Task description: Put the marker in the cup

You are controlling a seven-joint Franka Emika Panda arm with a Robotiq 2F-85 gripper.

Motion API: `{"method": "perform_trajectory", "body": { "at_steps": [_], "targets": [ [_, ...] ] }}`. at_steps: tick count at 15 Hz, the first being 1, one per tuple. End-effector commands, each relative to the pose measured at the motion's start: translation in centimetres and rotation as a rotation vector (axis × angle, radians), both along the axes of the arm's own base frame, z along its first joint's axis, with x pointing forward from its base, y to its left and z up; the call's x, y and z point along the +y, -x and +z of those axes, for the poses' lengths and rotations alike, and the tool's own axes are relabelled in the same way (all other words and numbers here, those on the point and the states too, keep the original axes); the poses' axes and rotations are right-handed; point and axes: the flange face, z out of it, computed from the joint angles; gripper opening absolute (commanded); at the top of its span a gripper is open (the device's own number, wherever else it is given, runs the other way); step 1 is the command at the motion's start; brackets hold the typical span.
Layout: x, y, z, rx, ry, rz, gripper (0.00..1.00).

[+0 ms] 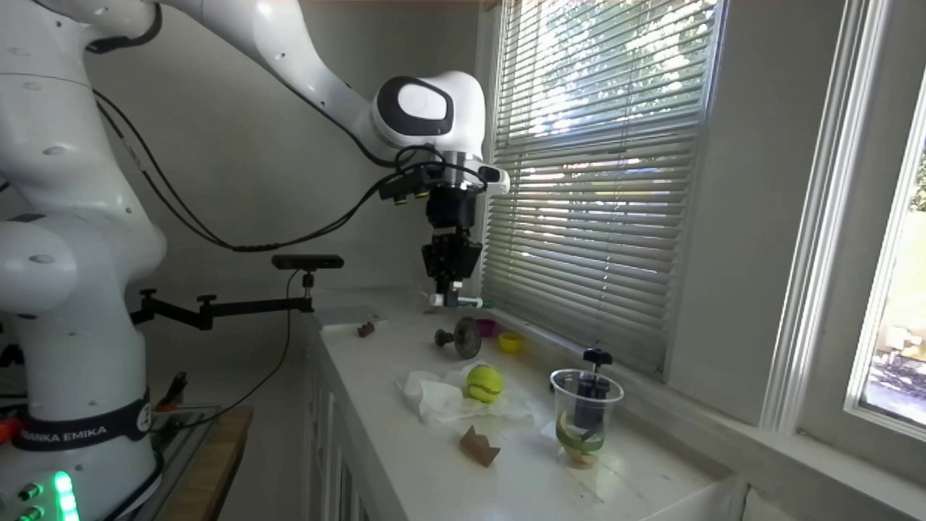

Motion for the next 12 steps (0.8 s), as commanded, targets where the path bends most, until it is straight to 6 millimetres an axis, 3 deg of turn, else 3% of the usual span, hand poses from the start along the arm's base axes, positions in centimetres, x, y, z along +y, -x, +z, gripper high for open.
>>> {"method": "perform_trajectory", "body": {
  "at_steps": [1, 7, 9, 10, 12],
  "targets": [
    [-2.7, 1.3, 0.3, -0.027, -0.022, -0.116, 0.05],
    [0.2, 1.3, 5.3, -0.171, -0.019, -0.020, 0.05],
    [4.3, 1.8, 7.6, -0.231, -0.043, 0.112, 0.05],
    [1.6, 0.7, 5.5, -0.183, -0.017, 0.034, 0.21],
    [4.1, 1.4, 7.0, -0.216, -0.018, 0.088, 0.21]
  ]
}}
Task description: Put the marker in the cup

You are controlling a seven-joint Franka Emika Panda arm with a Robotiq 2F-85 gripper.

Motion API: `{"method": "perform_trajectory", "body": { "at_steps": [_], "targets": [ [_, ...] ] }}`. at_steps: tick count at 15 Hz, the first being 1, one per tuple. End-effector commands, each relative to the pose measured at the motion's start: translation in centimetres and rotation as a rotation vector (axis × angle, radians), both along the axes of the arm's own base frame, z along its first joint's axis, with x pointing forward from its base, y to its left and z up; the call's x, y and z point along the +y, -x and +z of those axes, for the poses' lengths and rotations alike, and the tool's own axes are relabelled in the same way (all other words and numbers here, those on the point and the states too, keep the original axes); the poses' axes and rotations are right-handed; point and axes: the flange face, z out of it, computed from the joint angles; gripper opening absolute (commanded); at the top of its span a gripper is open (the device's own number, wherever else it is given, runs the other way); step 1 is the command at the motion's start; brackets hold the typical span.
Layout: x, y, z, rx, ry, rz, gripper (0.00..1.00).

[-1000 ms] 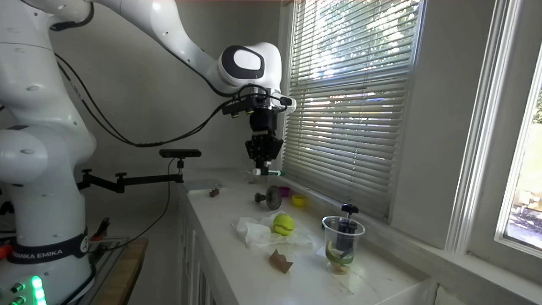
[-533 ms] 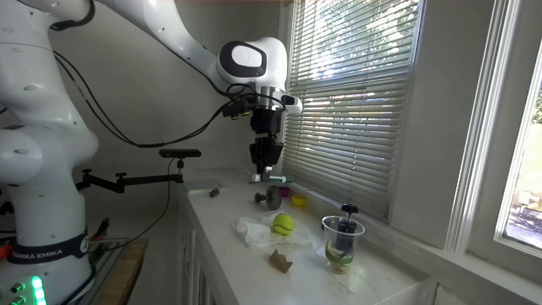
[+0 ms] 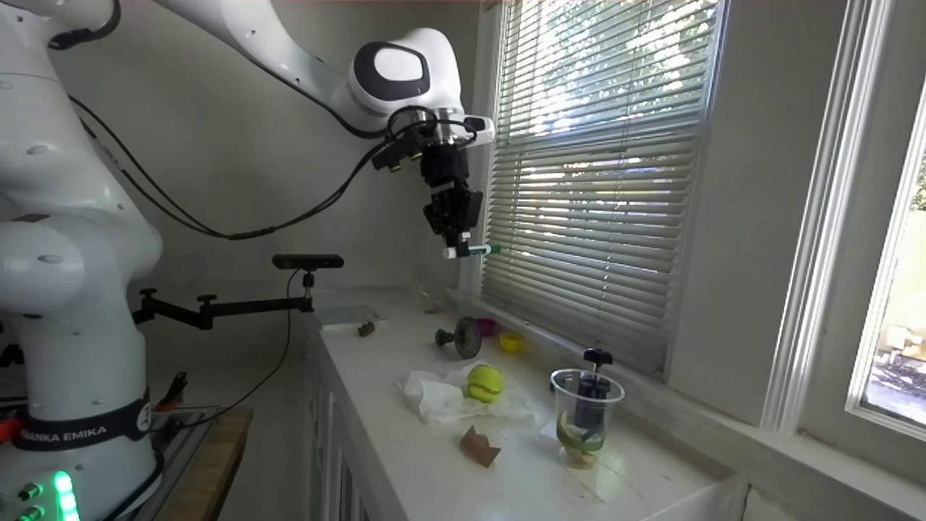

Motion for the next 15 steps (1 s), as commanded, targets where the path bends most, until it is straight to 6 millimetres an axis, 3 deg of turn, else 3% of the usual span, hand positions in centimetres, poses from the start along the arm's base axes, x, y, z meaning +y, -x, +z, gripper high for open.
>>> {"method": "perform_trajectory", "body": {
  "at_steps": [1, 2, 4, 8, 12, 15],
  "targets": [
    [0.6, 0.2, 0.3, -0.006, 0.001, 0.011, 0.21],
    [0.3, -0.1, 0.2, -0.010, 0.015, -0.005, 0.05],
    [-1.8, -1.4, -0.4, 0.004, 0.044, -0.080, 0.05],
    [-8.0, -4.3, -3.2, 0.056, 0.109, -0.291, 0.05],
    [-11.9, -6.5, -5.6, 0.132, 0.163, -0.396, 0.05],
    [-14.2, -8.3, -5.9, 0.186, 0.221, -0.386, 0.05]
  ]
}}
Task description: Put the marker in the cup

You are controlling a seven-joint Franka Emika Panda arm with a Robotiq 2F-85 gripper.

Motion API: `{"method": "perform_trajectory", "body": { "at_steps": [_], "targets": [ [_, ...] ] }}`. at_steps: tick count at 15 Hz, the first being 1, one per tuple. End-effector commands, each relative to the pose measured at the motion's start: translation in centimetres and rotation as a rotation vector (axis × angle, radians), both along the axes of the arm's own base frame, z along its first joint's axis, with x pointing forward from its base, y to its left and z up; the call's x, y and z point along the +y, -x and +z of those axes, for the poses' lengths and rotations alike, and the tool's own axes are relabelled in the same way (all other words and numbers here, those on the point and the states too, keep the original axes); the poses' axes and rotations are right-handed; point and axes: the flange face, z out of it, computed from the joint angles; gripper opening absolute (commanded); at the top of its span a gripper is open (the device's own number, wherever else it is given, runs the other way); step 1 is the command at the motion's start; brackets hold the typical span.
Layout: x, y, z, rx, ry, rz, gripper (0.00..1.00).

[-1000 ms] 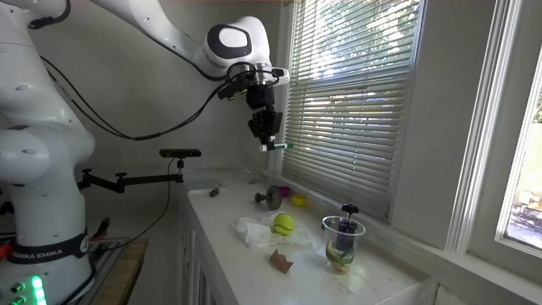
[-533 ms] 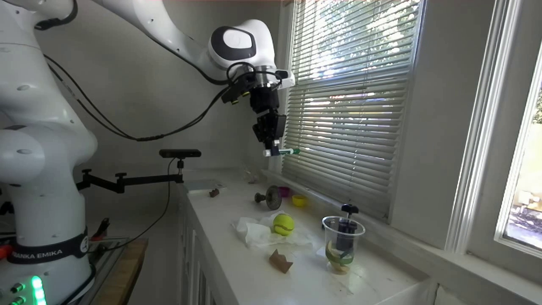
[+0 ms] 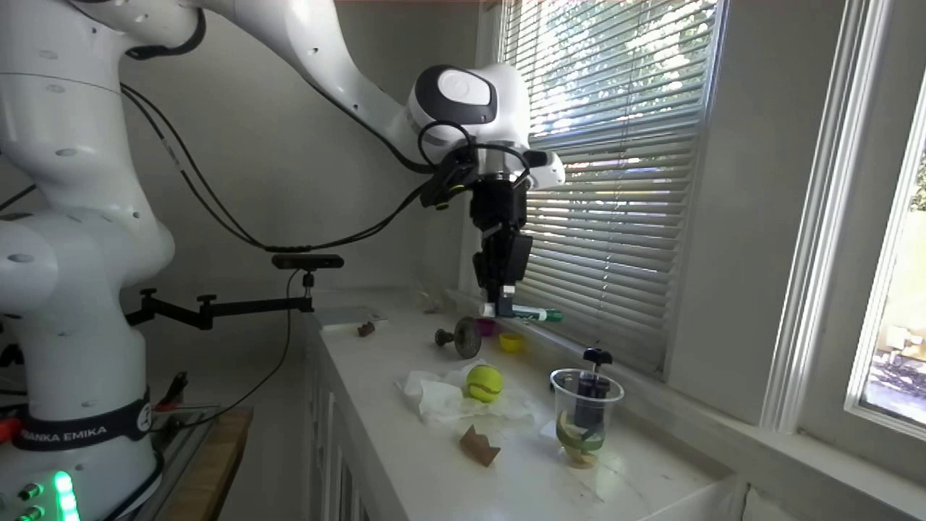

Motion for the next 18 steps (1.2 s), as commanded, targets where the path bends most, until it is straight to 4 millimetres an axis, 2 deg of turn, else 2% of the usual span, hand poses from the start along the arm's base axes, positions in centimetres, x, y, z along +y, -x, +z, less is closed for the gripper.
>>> {"method": "perform_trajectory", "body": {
  "at_steps": [1, 2, 5, 7, 12, 15, 18],
  "targets": [
    [-2.2, -2.8, 0.4, 0.075, 0.079, 0.004, 0.05],
    [-2.8, -3.3, 0.7, 0.097, 0.096, 0.021, 0.05],
    [-3.2, -4.6, 0.8, 0.163, 0.100, 0.109, 0.05],
    [-2.8, -5.1, 0.8, 0.204, 0.078, 0.179, 0.05],
    [-1.8, -5.4, -0.8, 0.345, -0.007, 0.315, 0.05],
    [-2.8, -5.1, -2.0, 0.439, 0.009, 0.303, 0.05],
    [-4.7, -5.0, -2.9, 0.509, 0.020, 0.269, 0.05]
  ]
}}
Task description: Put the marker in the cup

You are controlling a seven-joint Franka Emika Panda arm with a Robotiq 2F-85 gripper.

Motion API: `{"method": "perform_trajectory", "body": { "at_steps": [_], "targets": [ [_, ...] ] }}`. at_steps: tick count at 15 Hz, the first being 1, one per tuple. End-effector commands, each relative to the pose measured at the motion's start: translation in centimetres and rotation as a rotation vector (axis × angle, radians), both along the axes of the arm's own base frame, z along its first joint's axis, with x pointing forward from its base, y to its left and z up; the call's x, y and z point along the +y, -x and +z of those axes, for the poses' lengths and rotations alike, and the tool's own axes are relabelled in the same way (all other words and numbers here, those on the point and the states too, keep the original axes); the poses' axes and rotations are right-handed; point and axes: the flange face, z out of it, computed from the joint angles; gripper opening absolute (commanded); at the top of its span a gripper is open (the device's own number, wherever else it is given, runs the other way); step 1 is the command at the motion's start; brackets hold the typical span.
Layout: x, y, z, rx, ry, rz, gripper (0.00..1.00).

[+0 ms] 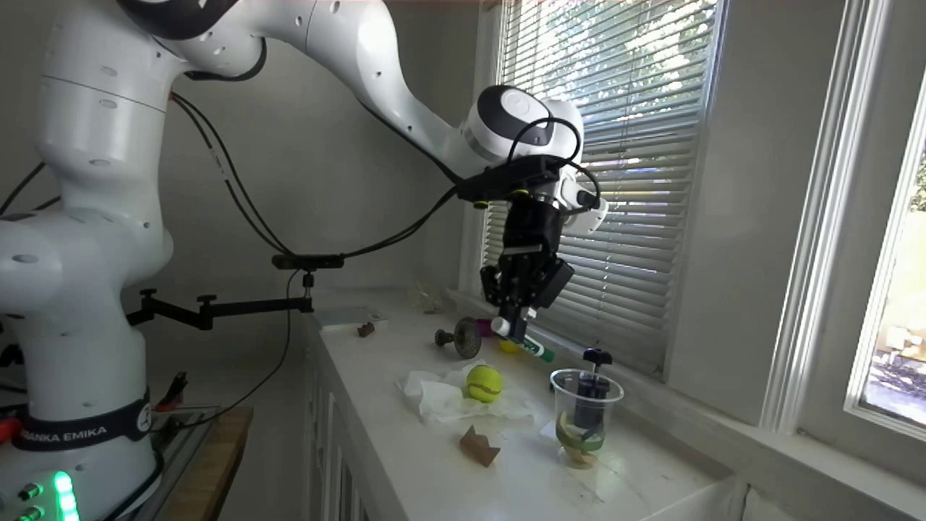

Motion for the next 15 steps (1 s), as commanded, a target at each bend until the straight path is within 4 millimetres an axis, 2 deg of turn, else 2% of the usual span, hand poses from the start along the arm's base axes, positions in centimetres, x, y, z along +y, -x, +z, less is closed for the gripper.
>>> {"method": "perform_trajectory", "body": {
  "at_steps": [1, 7, 15],
  "targets": [
    [-2.2, -0.7, -0.4, 0.084, 0.026, -0.023, 0.05],
    [-4.0, -2.0, -1.3, 0.138, 0.034, -0.084, 0.05],
    [-3.7, -6.5, 0.9, 0.092, 0.024, -0.099, 0.05]
  ]
}}
